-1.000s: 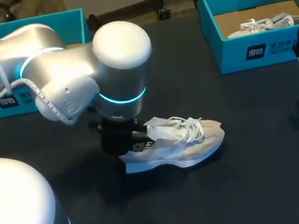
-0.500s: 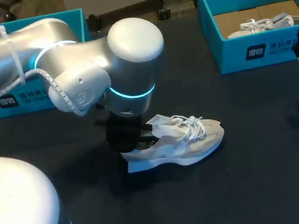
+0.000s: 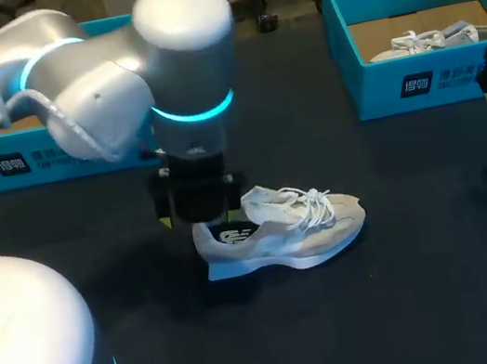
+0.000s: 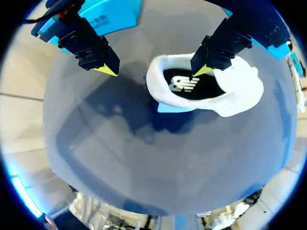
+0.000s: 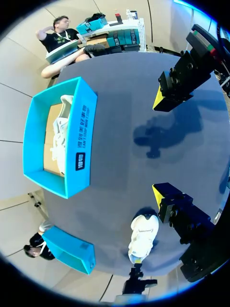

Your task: Take the shoe out of the shoebox, open the shoe tongue, remove and reinsert the insole, then place the shoe into the shoebox

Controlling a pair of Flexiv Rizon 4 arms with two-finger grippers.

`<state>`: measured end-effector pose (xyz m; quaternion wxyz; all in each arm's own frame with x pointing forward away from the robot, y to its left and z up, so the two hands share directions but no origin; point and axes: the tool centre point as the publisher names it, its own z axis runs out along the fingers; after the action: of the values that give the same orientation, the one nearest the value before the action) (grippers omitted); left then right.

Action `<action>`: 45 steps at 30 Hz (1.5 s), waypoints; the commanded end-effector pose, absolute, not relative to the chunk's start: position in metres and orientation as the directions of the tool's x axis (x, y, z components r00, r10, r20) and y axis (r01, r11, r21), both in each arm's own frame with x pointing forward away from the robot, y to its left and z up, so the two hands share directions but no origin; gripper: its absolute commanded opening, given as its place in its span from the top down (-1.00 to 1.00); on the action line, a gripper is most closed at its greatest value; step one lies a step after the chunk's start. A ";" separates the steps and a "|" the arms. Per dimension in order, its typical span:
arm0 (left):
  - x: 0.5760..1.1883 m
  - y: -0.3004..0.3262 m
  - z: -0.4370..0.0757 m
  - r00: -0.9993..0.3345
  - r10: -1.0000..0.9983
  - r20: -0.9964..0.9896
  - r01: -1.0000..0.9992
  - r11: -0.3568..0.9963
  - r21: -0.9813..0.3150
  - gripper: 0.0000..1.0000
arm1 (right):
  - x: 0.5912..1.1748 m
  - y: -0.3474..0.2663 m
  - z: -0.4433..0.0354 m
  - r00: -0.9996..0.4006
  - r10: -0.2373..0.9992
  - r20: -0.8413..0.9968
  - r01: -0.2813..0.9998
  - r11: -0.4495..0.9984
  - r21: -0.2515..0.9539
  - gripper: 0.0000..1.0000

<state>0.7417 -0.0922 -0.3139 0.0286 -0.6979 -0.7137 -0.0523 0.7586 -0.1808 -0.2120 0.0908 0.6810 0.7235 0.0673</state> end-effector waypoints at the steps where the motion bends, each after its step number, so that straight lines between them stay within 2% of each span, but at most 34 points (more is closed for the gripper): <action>1: 0.740 -0.074 -0.300 -0.034 0.999 0.033 0.999 0.033 0.030 -1.00 | 0.758 -0.181 -0.213 -0.056 0.998 -0.038 0.973 0.063 0.222 -1.00; 9: 0.746 -0.052 -0.288 -0.191 0.981 -0.046 0.981 0.190 -0.030 -1.00 | 0.758 -0.181 -0.213 -0.056 0.998 -0.038 0.973 0.063 0.222 -1.00; 25: 0.746 -0.052 -0.288 -0.191 0.981 -0.046 0.981 0.190 -0.030 -1.00 | 0.758 -0.181 -0.213 -0.056 0.998 -0.038 0.973 0.063 0.222 -1.00; 26: 0.745 -0.049 -0.285 -0.242 0.968 -0.070 0.967 0.234 -0.100 -1.00 | 0.758 -0.181 -0.213 -0.056 0.998 -0.038 0.973 0.063 0.222 -1.00; 29: 0.744 -0.040 -0.279 -0.348 0.934 -0.082 0.925 0.327 -0.193 -1.00 | 0.758 -0.181 -0.213 -0.056 0.998 -0.038 0.973 0.063 0.222 -1.00; 37: 0.740 -0.028 -0.273 -0.568 0.819 -0.087 0.784 0.506 -0.359 -1.00 | 0.758 -0.181 -0.213 -0.056 0.998 -0.038 0.973 0.063 0.222 -1.00; 45: 0.732 -0.021 -0.281 -0.732 0.676 -0.087 0.605 0.586 -0.538 -1.00 | 0.758 -0.181 -0.213 -0.056 0.998 -0.038 0.973 0.063 0.222 -1.00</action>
<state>0.7321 -0.0285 -0.2710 0.0638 -0.4258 -0.8806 0.1980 0.7586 -0.1807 -0.2120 0.0908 0.6810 0.7235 0.0673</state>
